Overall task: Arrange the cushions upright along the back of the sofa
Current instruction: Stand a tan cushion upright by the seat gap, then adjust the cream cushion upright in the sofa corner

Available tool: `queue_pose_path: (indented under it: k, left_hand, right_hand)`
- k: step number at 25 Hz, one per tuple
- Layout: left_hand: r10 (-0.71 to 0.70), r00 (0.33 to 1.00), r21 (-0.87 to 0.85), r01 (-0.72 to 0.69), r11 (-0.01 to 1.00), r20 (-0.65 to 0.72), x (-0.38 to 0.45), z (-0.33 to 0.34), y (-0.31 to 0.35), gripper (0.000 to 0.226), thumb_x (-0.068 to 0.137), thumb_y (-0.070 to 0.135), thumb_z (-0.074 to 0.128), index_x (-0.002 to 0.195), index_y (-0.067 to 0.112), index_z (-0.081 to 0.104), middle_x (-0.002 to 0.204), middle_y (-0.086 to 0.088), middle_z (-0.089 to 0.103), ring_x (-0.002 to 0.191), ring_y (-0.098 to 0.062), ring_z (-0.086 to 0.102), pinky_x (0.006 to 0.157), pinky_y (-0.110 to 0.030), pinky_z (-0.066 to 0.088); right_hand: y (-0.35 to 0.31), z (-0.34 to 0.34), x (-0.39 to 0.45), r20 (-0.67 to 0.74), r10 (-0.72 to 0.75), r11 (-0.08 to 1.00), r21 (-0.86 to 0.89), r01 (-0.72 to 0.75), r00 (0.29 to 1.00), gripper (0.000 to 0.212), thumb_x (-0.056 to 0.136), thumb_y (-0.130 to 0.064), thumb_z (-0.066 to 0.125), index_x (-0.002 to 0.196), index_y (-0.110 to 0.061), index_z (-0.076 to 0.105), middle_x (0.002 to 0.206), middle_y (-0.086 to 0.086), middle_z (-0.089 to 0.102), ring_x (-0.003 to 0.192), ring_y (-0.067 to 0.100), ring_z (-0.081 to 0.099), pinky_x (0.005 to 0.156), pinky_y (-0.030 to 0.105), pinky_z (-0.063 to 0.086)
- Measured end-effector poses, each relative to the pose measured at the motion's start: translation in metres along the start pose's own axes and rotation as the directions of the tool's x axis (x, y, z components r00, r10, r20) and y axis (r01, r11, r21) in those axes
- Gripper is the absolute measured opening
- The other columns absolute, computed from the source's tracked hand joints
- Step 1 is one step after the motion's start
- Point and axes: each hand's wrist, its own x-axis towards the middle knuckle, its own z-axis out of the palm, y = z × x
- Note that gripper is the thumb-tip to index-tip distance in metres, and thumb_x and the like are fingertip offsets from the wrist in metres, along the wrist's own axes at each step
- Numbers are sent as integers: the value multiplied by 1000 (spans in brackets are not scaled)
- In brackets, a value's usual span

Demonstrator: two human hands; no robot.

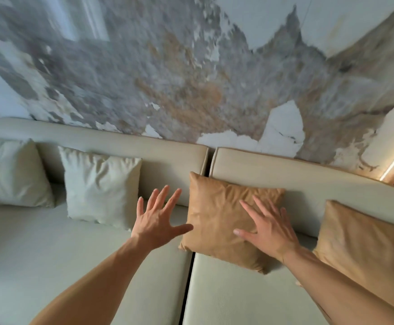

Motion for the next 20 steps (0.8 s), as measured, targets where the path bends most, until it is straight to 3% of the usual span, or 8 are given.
queue_pose_path:
  k: [3,8,14,20]
  left_hand:
    - [-34,998,14,35,999,-62,-43,-47,2,111,53,99,16,150,49,-6,165,6,-5,151,-21,-7,120,-54,-2]
    - [-89,979,-14,88,996,-182,-115,-108,-1,112,54,100,14,152,47,1,165,9,1,151,-18,-3,120,-53,-1]
    - [-221,939,-16,225,974,-264,-211,-144,-25,102,64,96,20,152,47,5,164,10,5,151,-17,1,121,-53,3]
    - [-339,869,-42,348,937,-360,-279,-171,-77,101,64,97,17,152,46,10,163,8,13,151,-18,8,121,-53,6]
  right_hand:
    - [-9,-39,-31,-69,-54,998,4,55,996,108,55,-95,3,152,-47,9,164,-7,-3,151,25,-3,118,52,6]
    - [-25,-93,-82,-158,-160,987,-28,157,975,90,70,-88,18,151,-48,7,164,-10,-1,151,23,-5,119,53,8]
    - [-66,-112,-111,-180,-274,961,-5,277,945,104,57,-97,3,149,-50,11,164,-9,5,151,23,2,117,55,12]
    - [-149,-113,-121,-153,-429,901,4,434,890,82,78,-82,36,150,-48,13,164,-9,7,151,22,4,117,53,14]
